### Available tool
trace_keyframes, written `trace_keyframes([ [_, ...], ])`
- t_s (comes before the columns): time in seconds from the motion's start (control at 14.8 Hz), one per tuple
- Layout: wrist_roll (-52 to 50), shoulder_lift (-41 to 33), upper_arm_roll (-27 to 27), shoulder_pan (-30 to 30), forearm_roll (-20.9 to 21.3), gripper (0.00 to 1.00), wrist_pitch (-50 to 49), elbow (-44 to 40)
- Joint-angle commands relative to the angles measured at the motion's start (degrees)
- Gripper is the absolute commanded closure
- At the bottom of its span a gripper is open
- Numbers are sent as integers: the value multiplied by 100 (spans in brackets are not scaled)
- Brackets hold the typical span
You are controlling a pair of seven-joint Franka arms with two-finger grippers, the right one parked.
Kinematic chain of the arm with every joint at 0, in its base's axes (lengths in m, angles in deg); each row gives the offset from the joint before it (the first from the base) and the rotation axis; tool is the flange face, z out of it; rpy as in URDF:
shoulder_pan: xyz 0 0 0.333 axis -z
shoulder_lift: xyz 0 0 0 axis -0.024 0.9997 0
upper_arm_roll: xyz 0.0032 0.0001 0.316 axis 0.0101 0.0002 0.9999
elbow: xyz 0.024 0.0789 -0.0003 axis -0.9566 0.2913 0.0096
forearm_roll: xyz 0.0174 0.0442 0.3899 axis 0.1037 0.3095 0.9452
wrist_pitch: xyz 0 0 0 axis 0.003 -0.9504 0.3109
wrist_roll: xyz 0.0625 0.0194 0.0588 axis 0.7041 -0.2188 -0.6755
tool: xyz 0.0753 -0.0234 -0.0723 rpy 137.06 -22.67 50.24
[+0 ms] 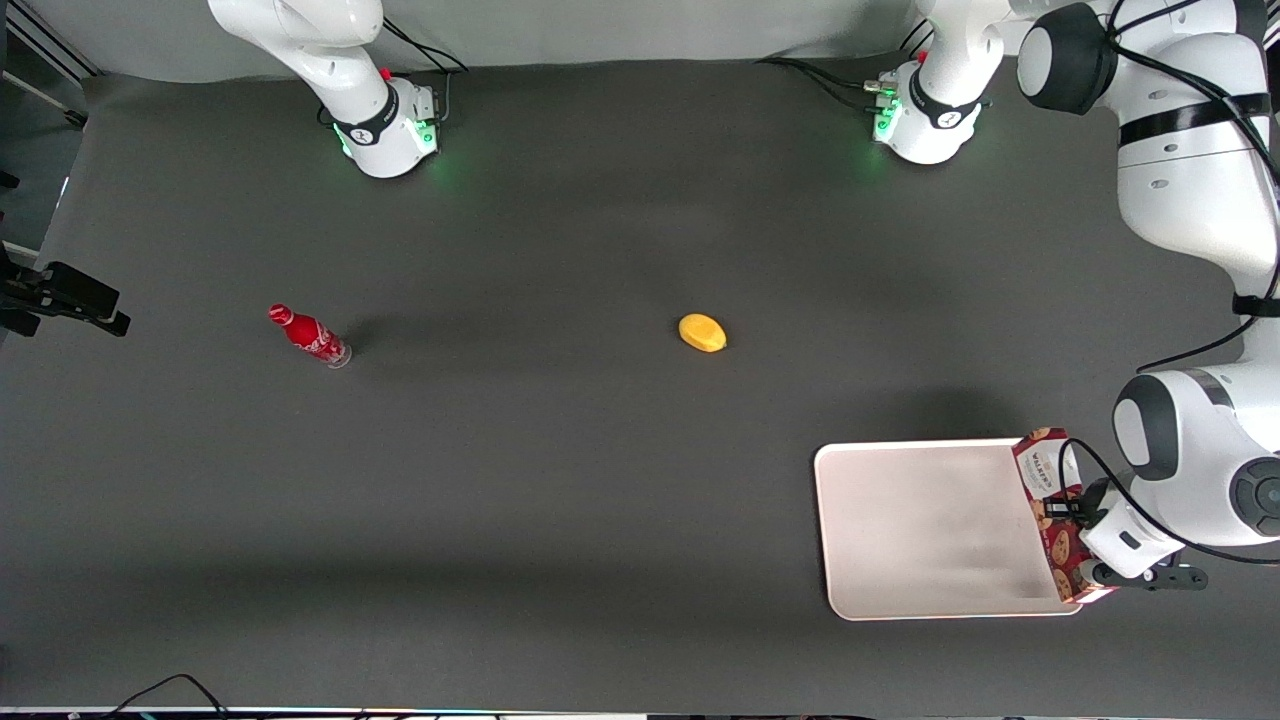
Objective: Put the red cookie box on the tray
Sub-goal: 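Carry the held cookie box over to the white tray, then lower the cookie box onto the tray and open the left gripper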
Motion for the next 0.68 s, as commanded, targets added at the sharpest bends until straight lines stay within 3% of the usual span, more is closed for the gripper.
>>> trace_keyframes([
  [0.0, -87, 145, 132, 100, -68, 100, 258, -149],
  [0.2, -104, 171, 132, 100, -60, 100, 346, -79],
  [0.27, -61, 171, 132, 100, -60, 64, 381, -44],
  [0.34, -17, 163, 132, 91, -60, 53, 381, 0],
  [0.41, -8, 163, 132, 91, -60, 50, 390, 9],
  [0.47, -8, 154, 132, 91, -60, 37, 390, 9],
  [0.54, 1, 145, 132, 91, -68, 11, 390, 9],
  [0.61, 1, 110, 123, 56, -68, 1, 390, 9],
])
